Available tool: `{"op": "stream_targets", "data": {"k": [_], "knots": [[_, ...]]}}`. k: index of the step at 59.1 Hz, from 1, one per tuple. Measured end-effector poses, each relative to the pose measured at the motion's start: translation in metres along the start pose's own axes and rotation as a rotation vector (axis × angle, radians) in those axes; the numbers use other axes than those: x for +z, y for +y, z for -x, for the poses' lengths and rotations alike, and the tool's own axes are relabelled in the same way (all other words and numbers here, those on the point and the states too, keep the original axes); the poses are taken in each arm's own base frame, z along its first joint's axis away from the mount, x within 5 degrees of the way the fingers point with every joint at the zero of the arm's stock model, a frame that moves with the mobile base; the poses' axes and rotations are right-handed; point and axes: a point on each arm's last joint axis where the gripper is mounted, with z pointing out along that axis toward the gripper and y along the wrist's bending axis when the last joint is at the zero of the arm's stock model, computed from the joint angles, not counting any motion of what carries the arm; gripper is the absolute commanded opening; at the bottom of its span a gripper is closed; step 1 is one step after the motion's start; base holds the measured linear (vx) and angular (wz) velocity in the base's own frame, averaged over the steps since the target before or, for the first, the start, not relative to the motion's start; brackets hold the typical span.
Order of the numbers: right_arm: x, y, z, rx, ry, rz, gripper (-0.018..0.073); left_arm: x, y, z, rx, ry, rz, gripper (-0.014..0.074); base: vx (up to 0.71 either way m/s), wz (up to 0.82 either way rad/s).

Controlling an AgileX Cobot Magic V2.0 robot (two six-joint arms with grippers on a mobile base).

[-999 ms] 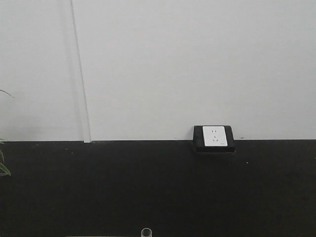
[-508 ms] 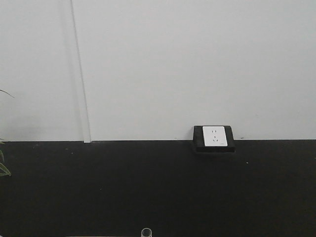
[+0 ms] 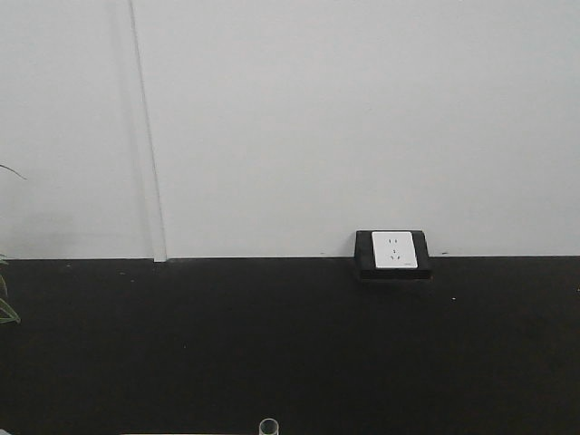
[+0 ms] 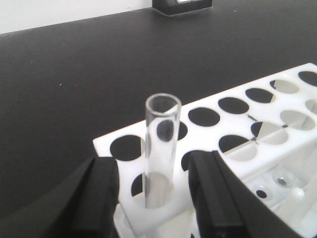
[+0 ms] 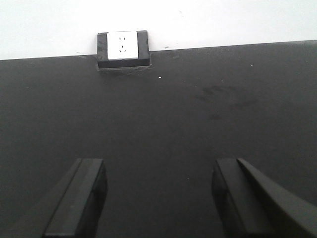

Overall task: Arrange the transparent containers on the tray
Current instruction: 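Close the left gripper around the clear glass tube, then lift the clear tube up out of the rack with the left gripper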

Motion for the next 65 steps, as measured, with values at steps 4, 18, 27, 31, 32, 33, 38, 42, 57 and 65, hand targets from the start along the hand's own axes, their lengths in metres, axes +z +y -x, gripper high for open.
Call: {"op": "stream_targets", "data": {"k": [4, 18, 27, 31, 32, 33, 38, 42, 57, 65], "knots": [[0.0000, 0.0000, 0.0000, 0.000, 0.000, 0.000, 0.0523, 0.0001, -0.0002, 0.0007, 0.000, -0.009, -0.002, 0.0454, 0.00, 0.00], [0.0000, 0.0000, 0.0000, 0.000, 0.000, 0.000, 0.0523, 0.0002, -0.0003, 0.0012, 0.000, -0.016, -0.003, 0.0454, 0.00, 0.00], [0.0000, 0.0000, 0.0000, 0.000, 0.000, 0.000, 0.0523, 0.0002, -0.0003, 0.0012, 0.000, -0.016, -0.003, 0.0454, 0.00, 0.00], [0.0000, 0.0000, 0.0000, 0.000, 0.000, 0.000, 0.0523, 0.0002, -0.0003, 0.0012, 0.000, -0.016, -0.003, 0.0454, 0.00, 0.00], [0.0000, 0.0000, 0.0000, 0.000, 0.000, 0.000, 0.0523, 0.0002, -0.0003, 0.0012, 0.000, -0.016, -0.003, 0.0454, 0.00, 0.00], [0.0000, 0.0000, 0.0000, 0.000, 0.000, 0.000, 0.0523, 0.0002, -0.0003, 0.0012, 0.000, -0.016, -0.003, 0.0454, 0.00, 0.00], [0.0000, 0.0000, 0.0000, 0.000, 0.000, 0.000, 0.0523, 0.0002, -0.0003, 0.0012, 0.000, -0.016, -0.003, 0.0454, 0.00, 0.00], [0.0000, 0.0000, 0.0000, 0.000, 0.000, 0.000, 0.0523, 0.0002, -0.0003, 0.0012, 0.000, -0.016, -0.003, 0.0454, 0.00, 0.00], [0.0000, 0.0000, 0.0000, 0.000, 0.000, 0.000, 0.0523, 0.0002, -0.0003, 0.0012, 0.000, -0.016, -0.003, 0.0454, 0.00, 0.00], [0.0000, 0.0000, 0.0000, 0.000, 0.000, 0.000, 0.0523, 0.0002, -0.0003, 0.0012, 0.000, -0.016, -0.003, 0.0454, 0.00, 0.00]]}}
